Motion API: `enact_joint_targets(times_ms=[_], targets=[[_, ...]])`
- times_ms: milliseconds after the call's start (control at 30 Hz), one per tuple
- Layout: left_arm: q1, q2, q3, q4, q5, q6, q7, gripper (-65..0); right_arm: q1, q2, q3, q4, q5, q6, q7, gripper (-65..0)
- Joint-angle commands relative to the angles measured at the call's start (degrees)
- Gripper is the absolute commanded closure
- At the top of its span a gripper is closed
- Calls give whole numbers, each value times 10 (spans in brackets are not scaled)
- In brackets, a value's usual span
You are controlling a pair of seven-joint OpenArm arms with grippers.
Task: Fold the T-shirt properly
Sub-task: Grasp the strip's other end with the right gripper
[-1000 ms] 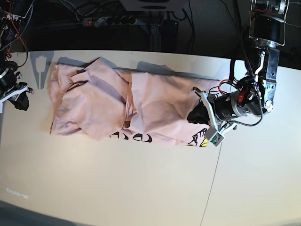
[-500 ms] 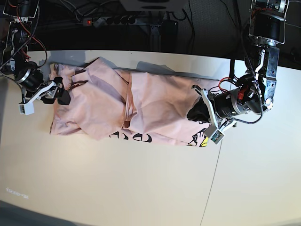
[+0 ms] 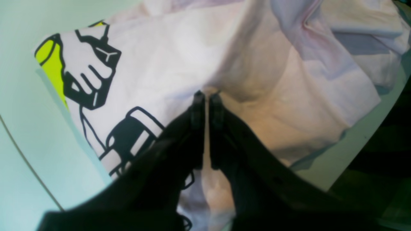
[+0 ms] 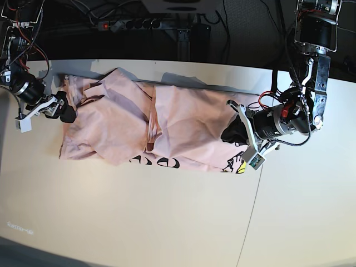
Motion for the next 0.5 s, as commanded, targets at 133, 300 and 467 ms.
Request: enact_joint_targets(times_ms=[133,300,467], targets=[[-10,-6,-3,9,-9,4,-10,-26,34,2,2,-55,8,32,-14,-444],[-10,-13,-3,9,-8,4,-9,-26,39,-21,0,-58,11,32,-28,-443],[-10,-12,-3,9,-9,4,-8,-26,36,-47,-1,-58,10,32,-32,-443]])
